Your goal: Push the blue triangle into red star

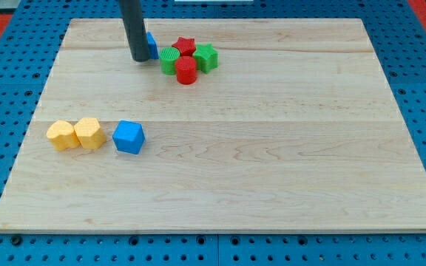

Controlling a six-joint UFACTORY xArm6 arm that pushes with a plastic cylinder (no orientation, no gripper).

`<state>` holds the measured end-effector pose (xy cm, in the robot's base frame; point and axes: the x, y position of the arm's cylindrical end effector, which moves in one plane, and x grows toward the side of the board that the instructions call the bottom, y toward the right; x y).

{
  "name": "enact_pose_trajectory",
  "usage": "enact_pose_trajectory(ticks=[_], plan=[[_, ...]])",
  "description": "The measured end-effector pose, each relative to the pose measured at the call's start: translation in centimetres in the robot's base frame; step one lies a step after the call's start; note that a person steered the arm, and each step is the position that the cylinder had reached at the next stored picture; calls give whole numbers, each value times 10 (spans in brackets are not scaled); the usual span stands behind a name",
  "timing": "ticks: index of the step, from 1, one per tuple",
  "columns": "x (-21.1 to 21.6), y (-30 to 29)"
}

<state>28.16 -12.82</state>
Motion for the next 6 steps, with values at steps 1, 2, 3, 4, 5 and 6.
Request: enact_pose_trajectory(ticks=[1,2,3,4,5,6], plan=[[-3,-70],[-21,-115],[-39,-71],[-47,-43],[-46,-41],[-37,14]])
